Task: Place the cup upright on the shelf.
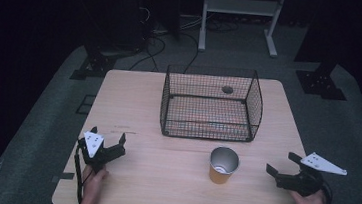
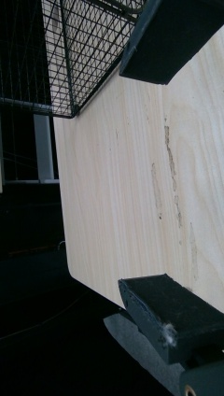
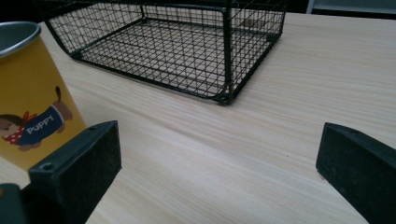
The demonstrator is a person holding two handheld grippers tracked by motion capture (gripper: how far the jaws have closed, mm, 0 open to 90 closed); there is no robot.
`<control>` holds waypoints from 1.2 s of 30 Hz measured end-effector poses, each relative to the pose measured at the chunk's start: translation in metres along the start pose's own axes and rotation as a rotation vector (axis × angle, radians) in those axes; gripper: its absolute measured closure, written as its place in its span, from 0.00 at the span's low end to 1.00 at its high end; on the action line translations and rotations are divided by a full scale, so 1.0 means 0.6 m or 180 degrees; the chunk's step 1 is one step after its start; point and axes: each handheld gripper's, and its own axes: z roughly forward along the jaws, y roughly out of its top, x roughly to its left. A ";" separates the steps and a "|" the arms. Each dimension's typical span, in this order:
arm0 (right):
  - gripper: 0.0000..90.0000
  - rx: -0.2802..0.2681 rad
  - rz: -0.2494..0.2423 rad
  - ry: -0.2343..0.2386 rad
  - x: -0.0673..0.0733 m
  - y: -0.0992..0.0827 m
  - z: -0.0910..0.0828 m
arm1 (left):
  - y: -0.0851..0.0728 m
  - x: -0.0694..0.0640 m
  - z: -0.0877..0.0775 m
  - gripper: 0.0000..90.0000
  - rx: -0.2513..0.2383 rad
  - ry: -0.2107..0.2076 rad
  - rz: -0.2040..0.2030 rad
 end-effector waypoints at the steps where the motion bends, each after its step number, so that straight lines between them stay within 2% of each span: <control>1: 0.00 0.0000 0.0000 0.0000 0.000 0.000 0.000 | 0.000 0.000 0.000 0.01 0.0000 0.0000 0.0000; 5: 0.00 0.0031 -0.0034 0.0048 0.009 0.000 -0.002 | 0.000 0.002 0.000 0.01 -0.0009 -0.0016 -0.0035; 12: 0.00 0.0044 -0.0108 0.0180 0.026 0.004 -0.006 | 0.000 0.000 0.000 0.01 0.0002 -0.0007 0.0010; 15: 0.00 0.0035 -0.0137 0.0271 0.036 0.009 -0.008 | 0.000 0.002 0.000 0.01 -0.0011 -0.0013 -0.0031; 20: 0.00 0.0052 -0.0198 0.0376 0.049 0.014 -0.007 | 0.000 0.001 0.000 0.01 -0.0014 -0.0013 -0.0027; 27: 0.00 0.0088 -0.0334 0.0531 0.079 0.021 -0.002 | 0.000 0.002 0.000 0.01 -0.0018 -0.0014 -0.0034; 28: 0.00 0.0095 -0.0374 0.0597 0.088 0.023 0.000 | 0.000 0.002 0.000 0.01 -0.0019 -0.0015 -0.0033; 36: 0.00 0.0131 -0.0487 0.0750 0.118 0.027 0.010 | 0.000 0.002 0.000 0.01 -0.0016 -0.0014 -0.0034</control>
